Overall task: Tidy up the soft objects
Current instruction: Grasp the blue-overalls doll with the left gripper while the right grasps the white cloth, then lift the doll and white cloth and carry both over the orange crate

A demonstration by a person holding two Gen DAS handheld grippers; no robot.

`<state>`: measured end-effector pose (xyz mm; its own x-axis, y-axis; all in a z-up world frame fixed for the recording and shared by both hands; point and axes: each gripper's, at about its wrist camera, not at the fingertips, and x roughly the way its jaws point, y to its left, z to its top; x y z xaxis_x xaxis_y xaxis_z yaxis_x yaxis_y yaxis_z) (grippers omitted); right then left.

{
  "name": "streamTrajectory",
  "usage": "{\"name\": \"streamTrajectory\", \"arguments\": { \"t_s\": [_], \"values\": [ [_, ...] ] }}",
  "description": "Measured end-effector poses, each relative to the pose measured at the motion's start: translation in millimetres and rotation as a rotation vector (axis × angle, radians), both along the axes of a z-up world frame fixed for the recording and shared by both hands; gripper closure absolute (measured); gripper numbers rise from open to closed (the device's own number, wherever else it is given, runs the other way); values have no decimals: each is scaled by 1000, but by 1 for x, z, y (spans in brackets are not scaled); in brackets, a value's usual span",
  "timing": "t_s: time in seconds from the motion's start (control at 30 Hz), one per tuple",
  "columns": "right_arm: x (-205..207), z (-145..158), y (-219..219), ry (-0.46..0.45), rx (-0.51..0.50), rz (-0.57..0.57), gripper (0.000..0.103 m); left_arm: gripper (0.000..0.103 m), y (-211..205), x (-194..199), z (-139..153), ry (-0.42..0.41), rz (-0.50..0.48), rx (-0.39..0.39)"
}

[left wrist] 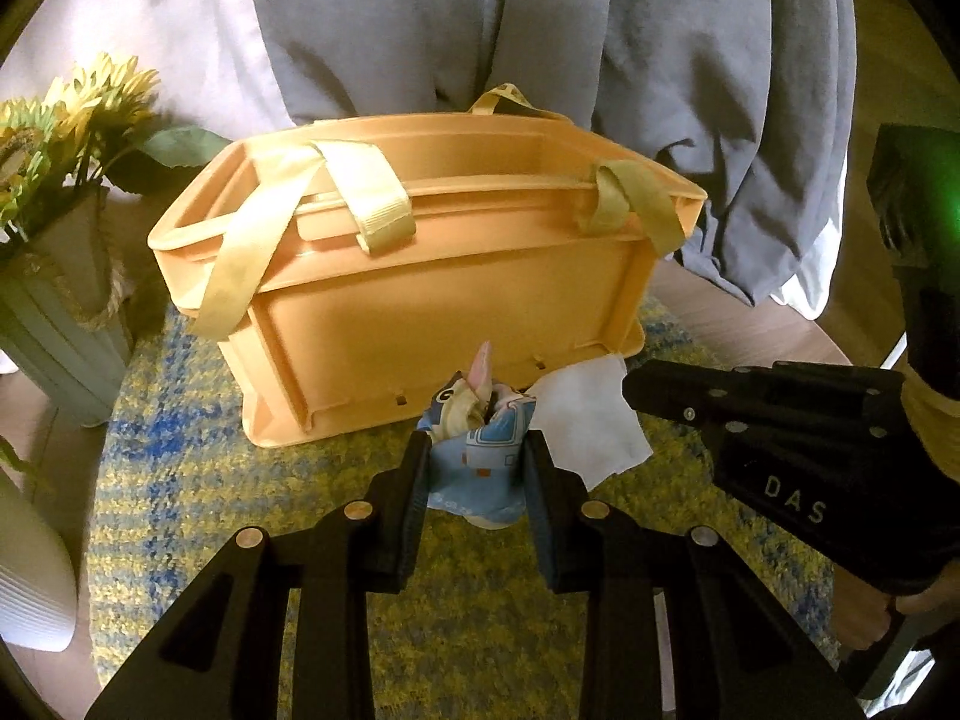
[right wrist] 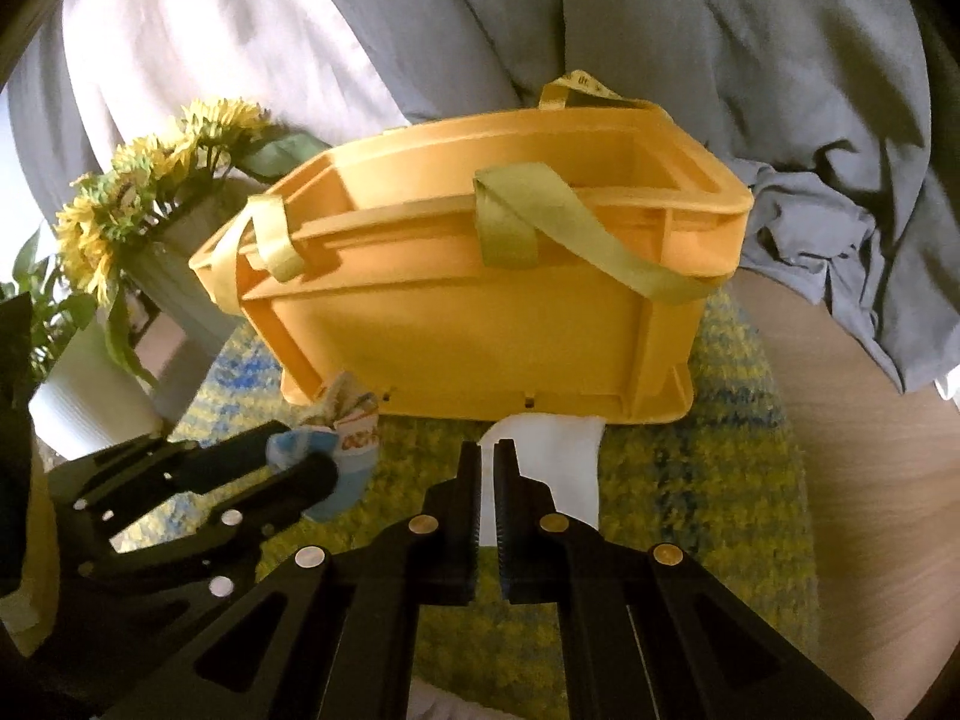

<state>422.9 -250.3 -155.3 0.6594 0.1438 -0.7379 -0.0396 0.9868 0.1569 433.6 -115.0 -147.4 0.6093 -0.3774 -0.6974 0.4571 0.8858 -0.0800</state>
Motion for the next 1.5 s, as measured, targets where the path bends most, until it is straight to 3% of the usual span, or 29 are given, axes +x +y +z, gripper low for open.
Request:
{"name": "streamTrajectory", "arguments": {
  "t_s": [0.07,0.13,0.43,0.7,0.77,0.83,0.93,1.0,1.5],
  "values": [
    [1,-3,-2,20,11,-4,90,73,-4,1,0,2,4,-1],
    [4,-8,-4,49,18,-12,52,73,-3,2,-2,7,9,-3],
    [24,-38,-6,162,-1,9,27,73,-4,11,-13,33,22,16],
    [35,-57,0,209,-24,31,28,73,-3,17,-24,63,38,26],
    [35,-58,1,207,-32,34,38,73,-4,16,-25,63,39,27],
    [36,-60,1,217,-33,36,60,73,-5,17,-25,63,38,28],
    [36,-61,0,216,-37,22,82,73,-7,15,-24,58,34,31],
    [33,-60,-3,205,-39,13,90,73,-7,14,-23,54,28,30],
    [5,-13,-8,85,-12,-26,93,73,0,-4,6,-8,37,-13]
  ]
}}
